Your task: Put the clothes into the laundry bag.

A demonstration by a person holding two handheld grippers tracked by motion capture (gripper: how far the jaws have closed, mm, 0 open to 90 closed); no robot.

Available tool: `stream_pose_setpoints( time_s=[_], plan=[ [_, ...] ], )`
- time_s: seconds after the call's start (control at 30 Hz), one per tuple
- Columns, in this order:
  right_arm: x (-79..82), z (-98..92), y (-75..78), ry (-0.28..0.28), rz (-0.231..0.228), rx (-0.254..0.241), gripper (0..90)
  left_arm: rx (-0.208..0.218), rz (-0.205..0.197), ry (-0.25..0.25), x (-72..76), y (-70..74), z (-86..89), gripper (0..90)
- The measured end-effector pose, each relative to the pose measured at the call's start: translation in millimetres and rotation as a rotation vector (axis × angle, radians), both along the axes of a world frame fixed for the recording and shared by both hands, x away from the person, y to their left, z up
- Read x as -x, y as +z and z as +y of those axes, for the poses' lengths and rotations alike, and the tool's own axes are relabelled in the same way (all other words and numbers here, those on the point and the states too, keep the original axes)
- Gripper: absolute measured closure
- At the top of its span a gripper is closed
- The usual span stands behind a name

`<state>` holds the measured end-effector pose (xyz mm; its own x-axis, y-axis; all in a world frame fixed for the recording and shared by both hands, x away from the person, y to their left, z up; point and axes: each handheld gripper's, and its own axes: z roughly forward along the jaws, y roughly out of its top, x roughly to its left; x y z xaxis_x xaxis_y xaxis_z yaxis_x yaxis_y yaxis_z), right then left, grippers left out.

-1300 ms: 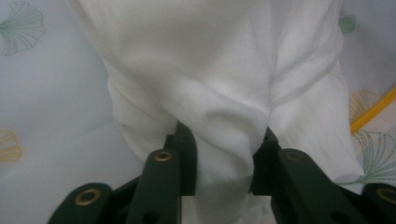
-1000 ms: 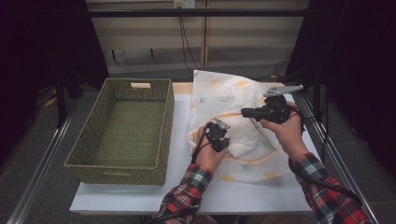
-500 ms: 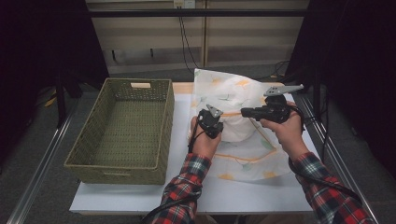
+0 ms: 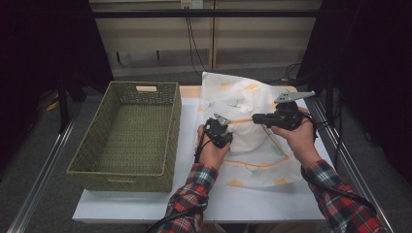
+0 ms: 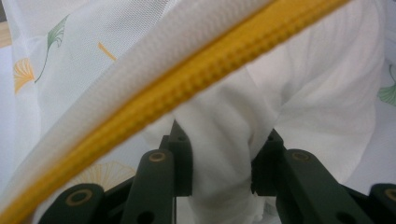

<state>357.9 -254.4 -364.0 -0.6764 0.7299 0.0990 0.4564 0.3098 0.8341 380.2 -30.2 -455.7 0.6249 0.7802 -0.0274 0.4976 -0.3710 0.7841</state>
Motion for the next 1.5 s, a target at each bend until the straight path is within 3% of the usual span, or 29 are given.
stream_pose_setpoints(
  time_s=[0.13, 0.23, 0.37, 0.5, 0.57, 0.73, 0.77, 0.87, 1.03, 1.13, 1.23, 1.5],
  plan=[
    [0.3, -0.8, -5.0, -0.003, -0.005, 0.031, 70.2, 0.028, 0.009, 0.005, 0.7, -1.7, 0.8, 68.0],
    [-1.1, -0.6, -11.7, -0.002, -0.028, 0.069, 57.5, 0.013, 0.006, -0.002, 1.1, -1.3, 1.9, 68.0],
    [-3.7, 0.2, -20.6, -0.001, -0.039, 0.112, 48.7, 0.022, 0.009, -0.004, 0.9, -0.5, 2.5, 68.1],
    [-7.7, 2.6, -29.8, -0.002, -0.039, 0.151, 47.9, 0.029, 0.007, 0.002, -0.8, 0.7, 4.5, 68.4],
    [-9.9, 1.8, -33.6, -0.022, -0.037, 0.170, 51.9, 0.023, 0.004, 0.007, -1.7, 1.2, 5.7, 68.5],
    [-14.9, -4.4, -34.0, -0.050, -0.040, 0.189, 86.3, 0.017, -0.026, 0.013, -4.4, 0.2, 8.5, 68.9],
    [-15.3, -6.1, -33.3, -0.061, -0.041, 0.177, 88.1, 0.016, -0.030, 0.009, -5.2, 0.3, 9.7, 69.0],
    [-16.8, -7.1, -31.1, -0.077, -0.024, 0.156, 89.0, 0.004, -0.052, 0.008, -7.1, 2.3, 11.8, 69.3],
    [-19.3, -6.0, -31.5, -0.094, 0.002, 0.120, 89.1, 0.032, 0.009, -0.007, -5.6, 2.6, 15.0, 64.1],
    [-20.9, -4.5, -31.5, -0.098, 0.002, 0.112, 89.1, 0.017, -0.020, -0.027, -1.9, 3.1, 15.1, 50.8],
    [-23.4, -3.6, -31.1, -0.092, 0.005, 0.102, 89.1, 0.045, -0.013, -0.052, 2.0, 6.2, 16.9, 41.0],
    [-29.5, -0.8, -29.3, -0.095, -0.001, 0.103, 89.1, 0.053, -0.064, -0.087, 13.8, 22.7, 18.9, 32.4]
  ],
)
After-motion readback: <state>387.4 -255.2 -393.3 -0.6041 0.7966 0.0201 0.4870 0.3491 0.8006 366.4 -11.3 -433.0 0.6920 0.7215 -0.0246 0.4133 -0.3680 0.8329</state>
